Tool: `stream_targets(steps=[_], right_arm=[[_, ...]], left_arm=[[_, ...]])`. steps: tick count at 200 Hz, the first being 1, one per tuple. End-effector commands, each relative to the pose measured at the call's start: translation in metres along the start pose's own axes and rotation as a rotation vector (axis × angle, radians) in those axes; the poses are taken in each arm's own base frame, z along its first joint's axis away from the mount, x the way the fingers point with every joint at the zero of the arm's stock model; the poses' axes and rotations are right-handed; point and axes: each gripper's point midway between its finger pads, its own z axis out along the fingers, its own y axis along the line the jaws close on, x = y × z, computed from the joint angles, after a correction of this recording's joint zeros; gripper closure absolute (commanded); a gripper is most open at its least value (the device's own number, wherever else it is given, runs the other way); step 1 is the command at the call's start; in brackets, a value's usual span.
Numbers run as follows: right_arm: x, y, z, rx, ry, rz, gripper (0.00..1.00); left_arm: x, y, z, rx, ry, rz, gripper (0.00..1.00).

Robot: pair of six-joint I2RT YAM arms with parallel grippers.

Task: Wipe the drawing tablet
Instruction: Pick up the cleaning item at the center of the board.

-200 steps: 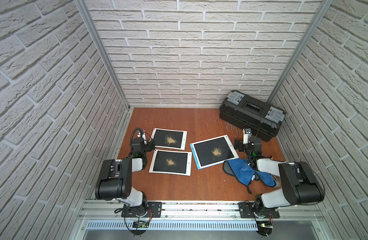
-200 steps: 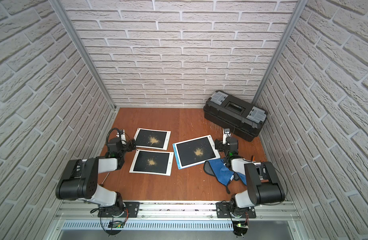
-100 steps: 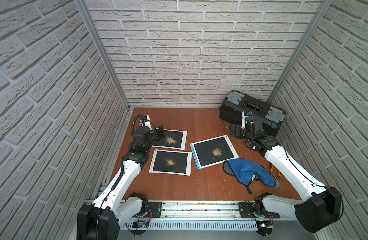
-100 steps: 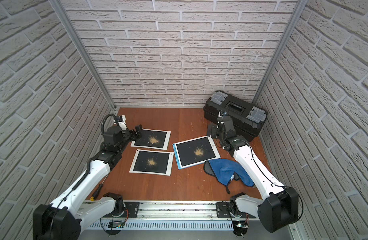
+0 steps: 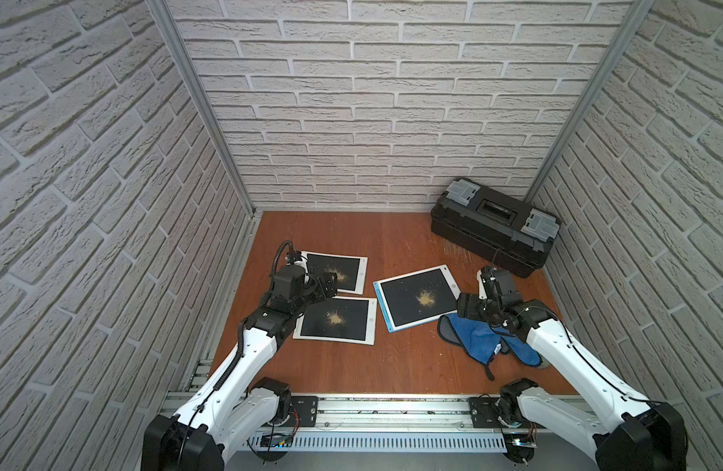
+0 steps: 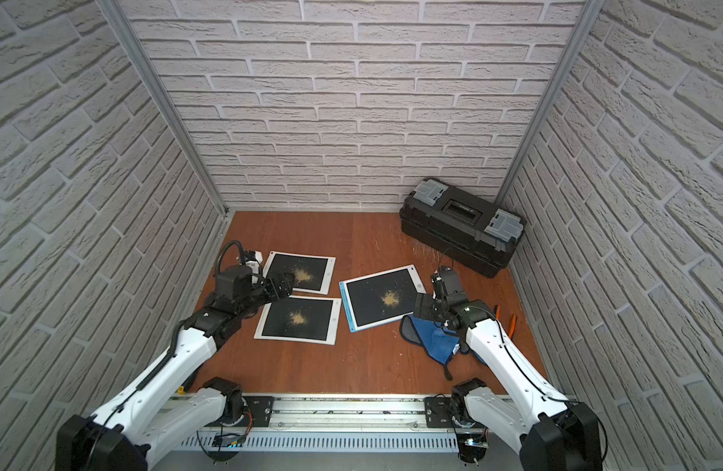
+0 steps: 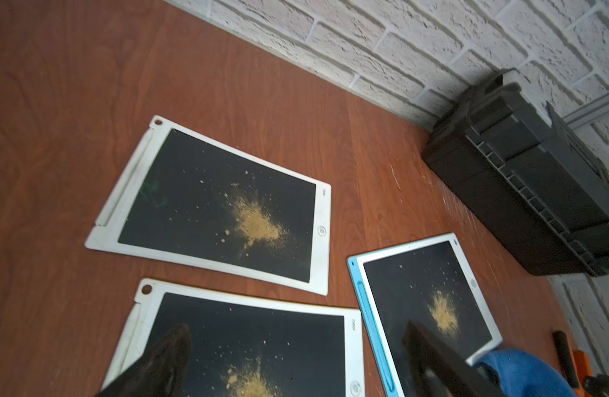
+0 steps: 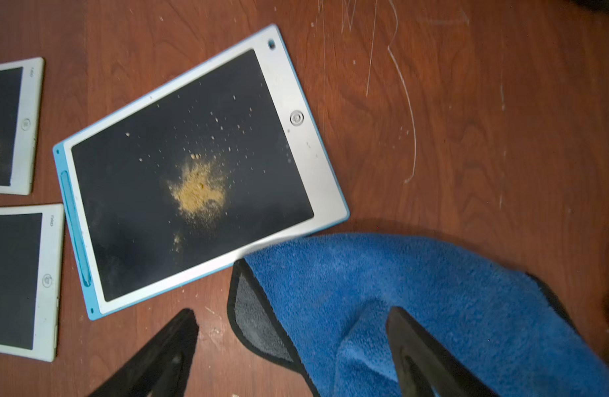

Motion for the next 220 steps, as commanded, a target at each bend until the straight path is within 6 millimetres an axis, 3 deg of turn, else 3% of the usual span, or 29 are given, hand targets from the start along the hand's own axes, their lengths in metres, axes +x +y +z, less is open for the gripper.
stream_targets(steps=[1, 50, 108, 156, 206, 220], right_arm=[[0.026, 0.0, 0.007, -0.001, 0.062, -0.009, 0.21], [0.053, 0.005, 0.018, 0.058, 0.107, -0.13, 0.22], [0.051, 0.021, 0.04, 0.185, 0.114, -0.237, 0.16], [0.055, 0.027, 0.061, 0.253, 0.145, -0.291, 0.13], [0.064, 0.034, 0.069, 0.247, 0.168, -0.3, 0.2], [0.068, 0.035, 0.069, 0.229, 0.174, -0.288, 0.29]], left_arm=[[0.014, -0.003, -0.008, 0.009, 0.008, -0.035, 0.02], [0.008, -0.004, -0.039, 0.029, -0.12, -0.021, 0.02], [0.021, -0.002, -0.023, 0.01, -0.039, 0.016, 0.02], [0.026, 0.005, -0.025, -0.013, -0.046, 0.034, 0.02], [0.034, 0.015, -0.02, -0.048, -0.027, 0.044, 0.02], [0.035, 0.016, -0.02, -0.052, -0.024, 0.042, 0.02]])
